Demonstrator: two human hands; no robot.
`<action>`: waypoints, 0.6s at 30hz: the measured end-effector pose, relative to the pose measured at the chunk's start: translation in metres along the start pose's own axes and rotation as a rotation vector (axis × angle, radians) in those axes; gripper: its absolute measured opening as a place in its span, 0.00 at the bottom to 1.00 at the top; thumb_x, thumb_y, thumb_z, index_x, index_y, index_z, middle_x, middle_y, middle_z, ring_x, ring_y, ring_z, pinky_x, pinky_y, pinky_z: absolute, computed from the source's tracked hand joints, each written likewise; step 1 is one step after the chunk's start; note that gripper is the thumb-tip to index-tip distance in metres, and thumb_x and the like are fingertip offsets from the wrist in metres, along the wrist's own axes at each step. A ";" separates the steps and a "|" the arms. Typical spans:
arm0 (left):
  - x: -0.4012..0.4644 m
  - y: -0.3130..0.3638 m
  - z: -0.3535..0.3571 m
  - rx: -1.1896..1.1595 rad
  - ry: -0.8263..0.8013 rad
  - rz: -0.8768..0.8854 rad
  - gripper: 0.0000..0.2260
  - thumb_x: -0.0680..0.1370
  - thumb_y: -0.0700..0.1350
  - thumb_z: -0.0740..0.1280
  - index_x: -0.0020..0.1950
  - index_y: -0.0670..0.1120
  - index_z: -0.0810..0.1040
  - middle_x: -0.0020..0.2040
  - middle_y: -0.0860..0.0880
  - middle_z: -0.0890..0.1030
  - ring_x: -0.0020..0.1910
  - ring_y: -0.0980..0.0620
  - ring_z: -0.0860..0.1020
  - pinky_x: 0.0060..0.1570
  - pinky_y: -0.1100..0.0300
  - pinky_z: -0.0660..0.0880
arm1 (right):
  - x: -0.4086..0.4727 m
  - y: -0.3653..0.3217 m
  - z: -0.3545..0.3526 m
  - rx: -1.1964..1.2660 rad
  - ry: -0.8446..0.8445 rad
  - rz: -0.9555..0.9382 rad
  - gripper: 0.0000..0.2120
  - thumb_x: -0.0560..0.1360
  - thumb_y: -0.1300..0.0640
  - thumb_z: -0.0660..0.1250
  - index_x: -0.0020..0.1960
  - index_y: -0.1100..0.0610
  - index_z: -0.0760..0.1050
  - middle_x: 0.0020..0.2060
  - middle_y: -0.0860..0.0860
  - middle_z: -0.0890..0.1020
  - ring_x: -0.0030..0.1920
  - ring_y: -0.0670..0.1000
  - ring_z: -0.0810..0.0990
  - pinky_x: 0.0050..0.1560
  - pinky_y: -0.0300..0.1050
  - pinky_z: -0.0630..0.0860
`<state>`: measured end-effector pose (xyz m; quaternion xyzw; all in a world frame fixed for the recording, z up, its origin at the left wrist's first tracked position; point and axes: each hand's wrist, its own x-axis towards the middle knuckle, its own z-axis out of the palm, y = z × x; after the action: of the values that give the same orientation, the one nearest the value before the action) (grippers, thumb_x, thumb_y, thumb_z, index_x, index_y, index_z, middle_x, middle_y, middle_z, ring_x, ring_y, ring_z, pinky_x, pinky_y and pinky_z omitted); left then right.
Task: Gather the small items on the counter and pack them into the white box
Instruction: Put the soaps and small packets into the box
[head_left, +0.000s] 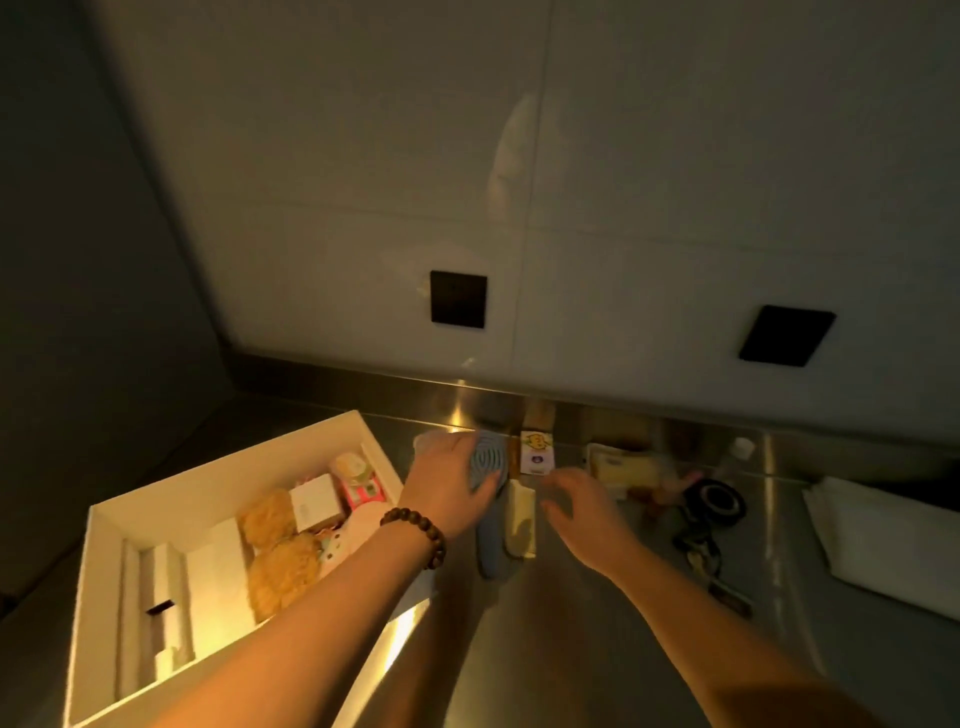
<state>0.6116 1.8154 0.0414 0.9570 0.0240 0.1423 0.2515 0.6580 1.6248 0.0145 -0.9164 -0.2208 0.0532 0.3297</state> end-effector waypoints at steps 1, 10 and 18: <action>0.004 0.005 0.010 -0.016 -0.010 -0.002 0.24 0.75 0.55 0.64 0.68 0.47 0.68 0.64 0.48 0.73 0.63 0.49 0.69 0.64 0.54 0.66 | -0.001 0.012 -0.002 0.001 -0.003 0.031 0.14 0.78 0.59 0.64 0.63 0.57 0.74 0.61 0.53 0.75 0.60 0.47 0.73 0.56 0.33 0.63; 0.059 0.012 0.111 0.102 -0.243 -0.157 0.34 0.72 0.57 0.66 0.73 0.49 0.58 0.72 0.46 0.63 0.69 0.46 0.64 0.68 0.50 0.63 | 0.040 0.086 0.001 -0.084 -0.070 0.104 0.18 0.77 0.57 0.63 0.67 0.55 0.71 0.67 0.55 0.70 0.65 0.53 0.71 0.65 0.46 0.68; 0.108 0.001 0.171 0.241 -0.377 -0.136 0.40 0.74 0.59 0.63 0.76 0.52 0.40 0.77 0.47 0.42 0.75 0.43 0.45 0.71 0.47 0.46 | 0.093 0.119 0.024 -0.469 -0.118 0.077 0.30 0.79 0.52 0.57 0.77 0.53 0.50 0.77 0.57 0.48 0.77 0.58 0.42 0.74 0.62 0.41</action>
<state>0.7634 1.7457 -0.0727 0.9860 0.0580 -0.0602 0.1446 0.7797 1.5984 -0.0747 -0.9709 -0.2107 0.0663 0.0923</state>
